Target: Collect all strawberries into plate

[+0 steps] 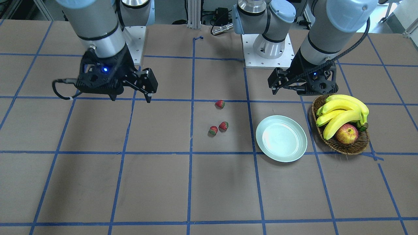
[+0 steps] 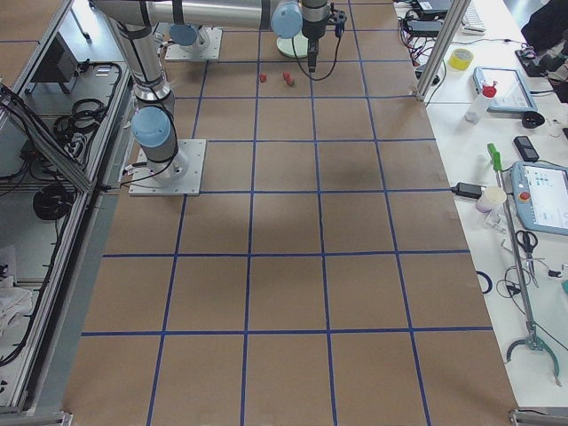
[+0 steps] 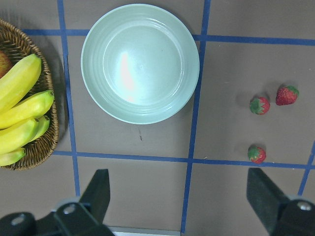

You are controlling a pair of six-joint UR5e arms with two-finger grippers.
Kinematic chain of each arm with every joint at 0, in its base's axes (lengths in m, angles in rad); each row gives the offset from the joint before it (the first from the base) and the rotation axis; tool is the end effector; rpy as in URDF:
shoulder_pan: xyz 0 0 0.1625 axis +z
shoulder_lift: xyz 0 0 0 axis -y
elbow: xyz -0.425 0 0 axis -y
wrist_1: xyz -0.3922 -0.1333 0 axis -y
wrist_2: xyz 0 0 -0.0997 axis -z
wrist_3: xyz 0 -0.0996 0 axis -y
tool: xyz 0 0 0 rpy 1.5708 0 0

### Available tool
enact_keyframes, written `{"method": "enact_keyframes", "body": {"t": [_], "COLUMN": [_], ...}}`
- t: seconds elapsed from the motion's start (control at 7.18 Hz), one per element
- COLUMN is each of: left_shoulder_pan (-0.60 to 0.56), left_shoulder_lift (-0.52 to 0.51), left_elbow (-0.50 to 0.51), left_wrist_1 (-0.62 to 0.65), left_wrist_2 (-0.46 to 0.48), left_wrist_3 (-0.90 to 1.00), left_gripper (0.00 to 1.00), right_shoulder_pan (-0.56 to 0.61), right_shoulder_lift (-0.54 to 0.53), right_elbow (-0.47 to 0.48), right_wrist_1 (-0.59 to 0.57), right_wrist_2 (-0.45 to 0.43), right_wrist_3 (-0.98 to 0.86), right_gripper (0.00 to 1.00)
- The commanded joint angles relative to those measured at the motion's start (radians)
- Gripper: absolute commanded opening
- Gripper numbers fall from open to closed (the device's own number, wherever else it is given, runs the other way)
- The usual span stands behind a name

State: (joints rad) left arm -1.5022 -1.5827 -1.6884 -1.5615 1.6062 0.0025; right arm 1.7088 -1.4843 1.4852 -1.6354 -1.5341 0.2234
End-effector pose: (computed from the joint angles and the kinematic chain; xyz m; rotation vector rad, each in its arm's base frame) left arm -0.0965 -0.4888 0.4260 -0.0993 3.1032 0.1887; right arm 0.2092 -0.5108 0.4926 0.1302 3.0901 -0.0867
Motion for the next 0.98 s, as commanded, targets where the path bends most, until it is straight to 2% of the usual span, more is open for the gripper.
{"method": "enact_keyframes", "body": {"t": [0.0, 0.28, 0.42, 0.56, 0.7, 0.84], "left_shoulder_pan": [-0.036, -0.139, -0.168, -0.191, -0.206, -0.213], "left_shoulder_lift": [-0.025, -0.077, -0.106, -0.134, -0.166, -0.203], "left_elbow": [-0.068, -0.105, -0.122, -0.14, -0.161, -0.189], "left_wrist_1": [0.085, 0.225, 0.268, 0.297, 0.378, 0.421], "left_wrist_2": [-0.005, -0.032, -0.038, -0.09, -0.103, -0.167], "left_wrist_3": [-0.001, 0.002, 0.002, 0.007, 0.016, 0.125], "left_gripper": [1.0, 1.0, 1.0, 1.0, 1.0, 1.0], "right_shoulder_pan": [-0.001, -0.006, -0.035, -0.093, -0.087, -0.083], "right_shoulder_lift": [-0.054, -0.05, -0.051, -0.053, -0.062, -0.063], "right_elbow": [-0.063, -0.054, -0.054, -0.054, -0.054, -0.054], "right_wrist_1": [0.095, 0.085, 0.037, 0.007, 0.011, 0.011], "right_wrist_2": [-0.029, -0.047, -0.047, -0.047, -0.044, -0.044], "right_wrist_3": [-0.124, -0.167, -0.188, -0.188, -0.188, -0.188], "right_gripper": [1.0, 1.0, 1.0, 1.0, 1.0, 1.0]}}
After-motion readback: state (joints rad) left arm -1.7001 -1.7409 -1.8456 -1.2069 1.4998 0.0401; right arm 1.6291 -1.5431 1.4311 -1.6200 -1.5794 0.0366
